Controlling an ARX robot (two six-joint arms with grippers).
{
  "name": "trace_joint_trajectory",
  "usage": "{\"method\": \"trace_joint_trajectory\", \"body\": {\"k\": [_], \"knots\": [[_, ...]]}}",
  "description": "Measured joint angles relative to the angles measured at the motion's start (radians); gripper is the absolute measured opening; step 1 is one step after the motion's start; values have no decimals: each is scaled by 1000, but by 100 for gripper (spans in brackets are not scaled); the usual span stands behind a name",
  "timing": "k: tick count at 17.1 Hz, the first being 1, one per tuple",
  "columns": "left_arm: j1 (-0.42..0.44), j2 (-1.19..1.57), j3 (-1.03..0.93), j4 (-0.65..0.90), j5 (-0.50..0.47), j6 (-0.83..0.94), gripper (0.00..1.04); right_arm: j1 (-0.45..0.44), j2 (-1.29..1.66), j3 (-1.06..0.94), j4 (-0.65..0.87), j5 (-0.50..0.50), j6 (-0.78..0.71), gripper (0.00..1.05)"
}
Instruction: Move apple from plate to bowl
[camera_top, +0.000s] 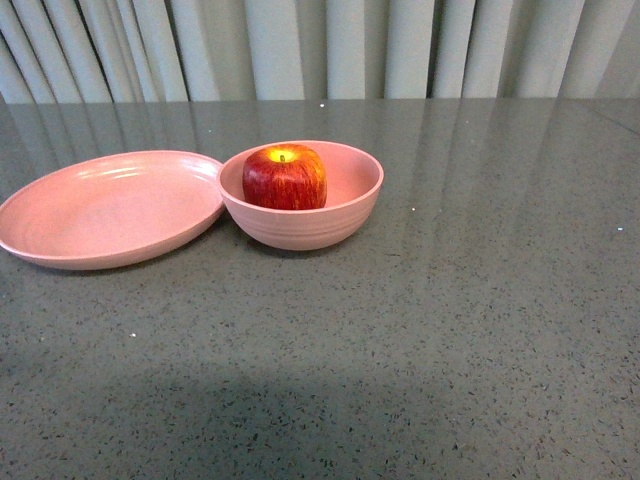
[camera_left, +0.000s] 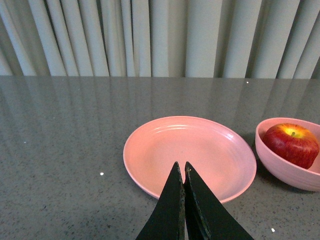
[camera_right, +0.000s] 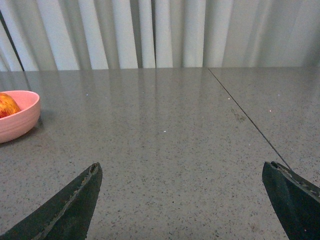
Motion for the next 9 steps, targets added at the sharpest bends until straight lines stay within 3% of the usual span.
{"method": "trace_joint_trajectory", "body": {"k": [2, 9], "knots": [[83, -63, -45, -10, 80, 1, 1, 0, 0, 0, 0, 0, 0, 98], [85, -253, -144, -109, 88, 2, 1, 0, 0, 0, 0, 0, 0, 98]]}}
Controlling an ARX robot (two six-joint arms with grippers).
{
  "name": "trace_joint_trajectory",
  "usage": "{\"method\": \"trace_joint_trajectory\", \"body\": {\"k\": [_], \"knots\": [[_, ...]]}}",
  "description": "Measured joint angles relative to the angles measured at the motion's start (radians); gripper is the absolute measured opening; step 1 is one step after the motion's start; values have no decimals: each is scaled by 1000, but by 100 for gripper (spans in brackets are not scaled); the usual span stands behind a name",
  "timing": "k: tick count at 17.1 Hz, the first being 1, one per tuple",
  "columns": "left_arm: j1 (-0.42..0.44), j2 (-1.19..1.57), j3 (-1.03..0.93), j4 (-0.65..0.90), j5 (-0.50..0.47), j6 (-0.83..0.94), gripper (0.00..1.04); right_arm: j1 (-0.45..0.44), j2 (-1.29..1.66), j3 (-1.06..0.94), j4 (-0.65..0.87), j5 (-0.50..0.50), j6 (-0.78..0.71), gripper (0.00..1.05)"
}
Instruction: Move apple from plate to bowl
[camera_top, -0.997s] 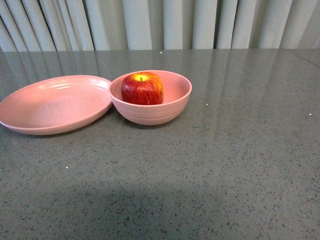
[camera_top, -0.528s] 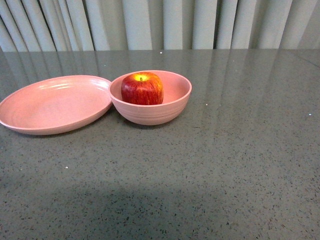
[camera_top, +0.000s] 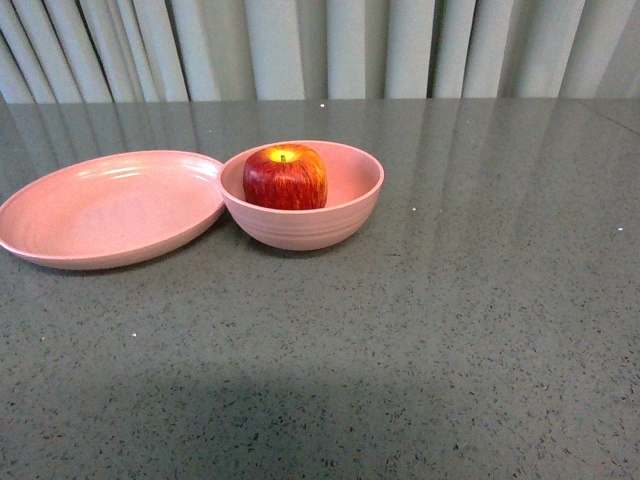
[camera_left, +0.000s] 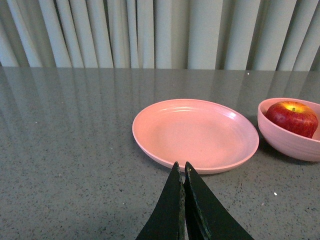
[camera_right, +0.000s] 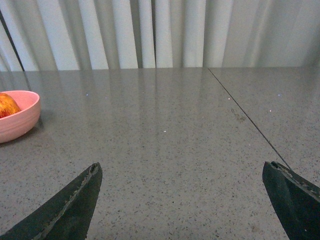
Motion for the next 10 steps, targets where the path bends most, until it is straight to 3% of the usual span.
{"method": "trace_joint_trajectory", "body": {"k": [10], "knots": [[0, -226, -50, -151, 0, 0, 1, 0, 0, 0, 0, 0, 0, 98]]}}
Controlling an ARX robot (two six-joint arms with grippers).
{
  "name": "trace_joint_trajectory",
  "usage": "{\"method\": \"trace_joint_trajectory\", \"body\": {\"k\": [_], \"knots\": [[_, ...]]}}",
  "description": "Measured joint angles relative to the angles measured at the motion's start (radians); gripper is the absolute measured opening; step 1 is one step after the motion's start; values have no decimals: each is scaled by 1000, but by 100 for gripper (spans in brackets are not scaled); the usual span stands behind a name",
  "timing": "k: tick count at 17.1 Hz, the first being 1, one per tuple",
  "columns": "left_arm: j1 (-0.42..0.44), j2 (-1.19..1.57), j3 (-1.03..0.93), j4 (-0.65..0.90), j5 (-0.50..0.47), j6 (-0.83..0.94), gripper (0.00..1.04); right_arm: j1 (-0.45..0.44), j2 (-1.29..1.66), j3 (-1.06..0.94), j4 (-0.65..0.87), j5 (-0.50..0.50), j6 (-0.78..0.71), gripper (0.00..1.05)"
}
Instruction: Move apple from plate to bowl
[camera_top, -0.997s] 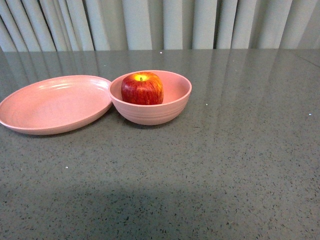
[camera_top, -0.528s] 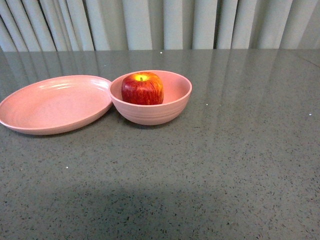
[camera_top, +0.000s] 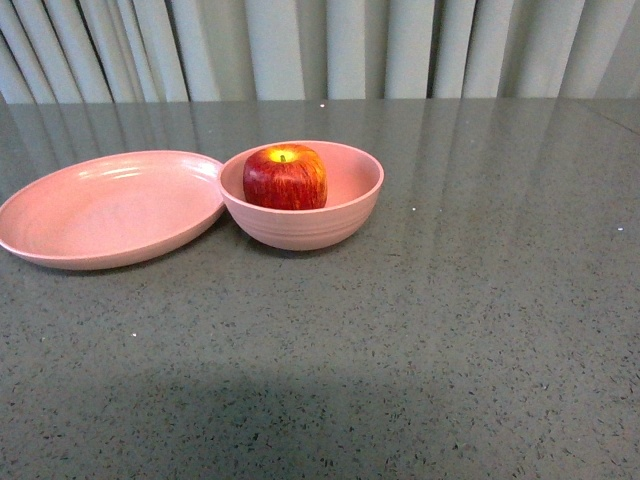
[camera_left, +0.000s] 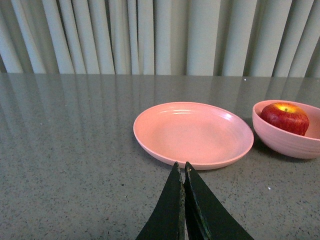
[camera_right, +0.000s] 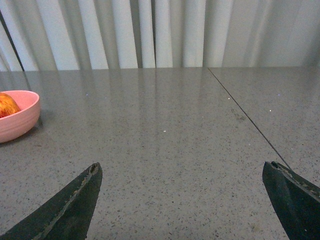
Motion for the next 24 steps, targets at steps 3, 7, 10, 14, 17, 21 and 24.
{"method": "trace_joint_trajectory", "body": {"k": [3, 7, 10, 14, 17, 21, 24], "knots": [[0, -57, 0, -55, 0, 0, 1, 0, 0, 0, 0, 0, 0, 98], [0, -178, 0, -224, 0, 0, 1, 0, 0, 0, 0, 0, 0, 98], [0, -257, 1, -284, -1, 1, 1, 0, 0, 0, 1, 0, 0, 98], [0, -257, 1, -278, 0, 1, 1, 0, 0, 0, 0, 0, 0, 98], [0, -257, 1, -271, 0, 1, 1, 0, 0, 0, 0, 0, 0, 98], [0, -257, 1, -274, 0, 0, 7, 0, 0, 0, 0, 0, 0, 98], [0, -257, 1, -274, 0, 0, 42, 0, 0, 0, 0, 0, 0, 98]]}}
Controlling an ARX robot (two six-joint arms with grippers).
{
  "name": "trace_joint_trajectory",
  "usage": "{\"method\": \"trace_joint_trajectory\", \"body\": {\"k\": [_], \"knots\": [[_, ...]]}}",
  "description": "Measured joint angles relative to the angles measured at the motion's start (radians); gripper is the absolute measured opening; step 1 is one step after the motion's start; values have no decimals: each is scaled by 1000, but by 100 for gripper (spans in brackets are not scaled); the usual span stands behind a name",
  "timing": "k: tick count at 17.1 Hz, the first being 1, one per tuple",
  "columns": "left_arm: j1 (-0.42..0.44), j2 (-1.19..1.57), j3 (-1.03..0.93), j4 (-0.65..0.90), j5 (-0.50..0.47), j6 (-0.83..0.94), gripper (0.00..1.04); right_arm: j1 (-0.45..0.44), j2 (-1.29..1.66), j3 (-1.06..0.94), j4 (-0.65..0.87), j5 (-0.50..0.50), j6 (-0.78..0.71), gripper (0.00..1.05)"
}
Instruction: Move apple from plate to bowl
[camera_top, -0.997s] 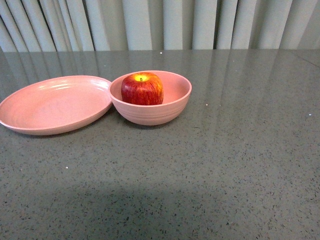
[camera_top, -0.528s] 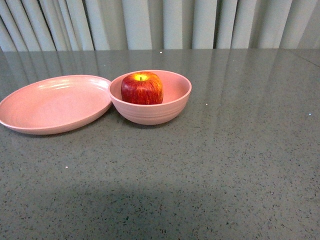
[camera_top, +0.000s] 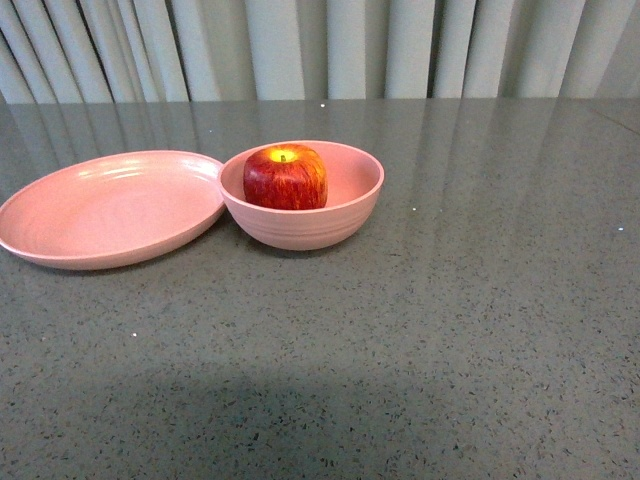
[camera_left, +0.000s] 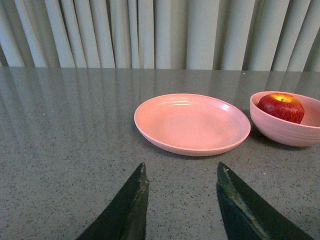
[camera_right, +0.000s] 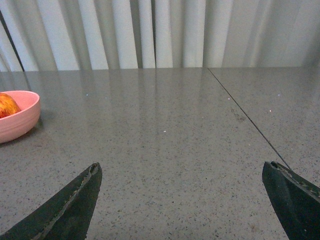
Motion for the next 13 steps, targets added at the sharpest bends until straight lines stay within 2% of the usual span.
{"method": "trace_joint_trajectory", "body": {"k": [5, 13], "knots": [[0, 0, 0, 0, 0, 0, 99, 0, 0, 0, 0, 0, 0, 98], [0, 0, 0, 0, 0, 3, 98, 0, 0, 0, 0, 0, 0, 98]]}}
